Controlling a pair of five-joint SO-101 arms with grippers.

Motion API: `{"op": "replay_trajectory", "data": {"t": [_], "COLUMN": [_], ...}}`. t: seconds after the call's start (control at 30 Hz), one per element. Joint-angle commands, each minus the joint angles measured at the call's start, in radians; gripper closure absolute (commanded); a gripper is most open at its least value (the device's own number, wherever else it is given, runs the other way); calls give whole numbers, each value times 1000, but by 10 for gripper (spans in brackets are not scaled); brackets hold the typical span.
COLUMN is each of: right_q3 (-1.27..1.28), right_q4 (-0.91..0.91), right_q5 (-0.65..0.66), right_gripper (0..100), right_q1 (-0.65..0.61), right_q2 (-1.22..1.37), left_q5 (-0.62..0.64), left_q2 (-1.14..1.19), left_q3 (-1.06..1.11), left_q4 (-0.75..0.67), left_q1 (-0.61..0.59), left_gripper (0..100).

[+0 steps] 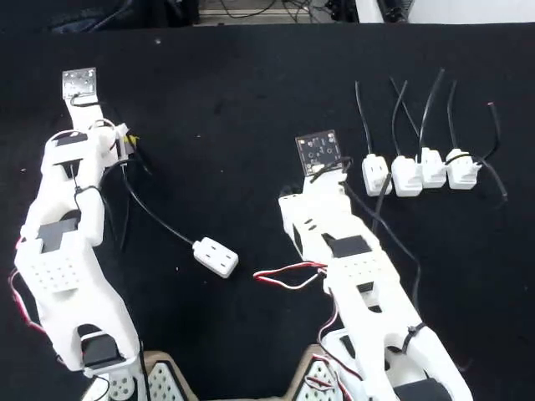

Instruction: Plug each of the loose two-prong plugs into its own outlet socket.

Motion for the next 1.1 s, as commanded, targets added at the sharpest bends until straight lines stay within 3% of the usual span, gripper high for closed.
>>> {"op": "replay_trajectory", "data": {"t": [0.0, 0.1, 0.17, 0.23, 0.5, 0.7, 0.87, 1.07], "right_q3": [-7, -7, -7, -7, -7, -7, -24, -127], "right_q4": [-23, -23, -23, -23, -23, -20, -9, 374], "right_q5": [-2, -2, -2, -2, -2, -5, -3, -3], "right_gripper": [976, 976, 976, 976, 976, 976, 976, 980], "right_q1": [17, 17, 17, 17, 17, 17, 25, 15], "right_q2": [-38, -38, -38, -38, -38, -44, -51, -298], "left_q5": [11, 11, 11, 11, 5, 5, 6, 11], "left_q2": [-2, -3, -5, -23, -180, -290, -428, -628], "left_q3": [-58, -59, -70, -105, -255, -271, -260, -240], "left_q4": [11, 34, 58, 109, 400, 678, 825, 1046], "left_q1": [2, 1, -10, -35, -133, -102, -41, 96], "left_gripper": [826, 984, 938, 975, 971, 971, 971, 971]}}
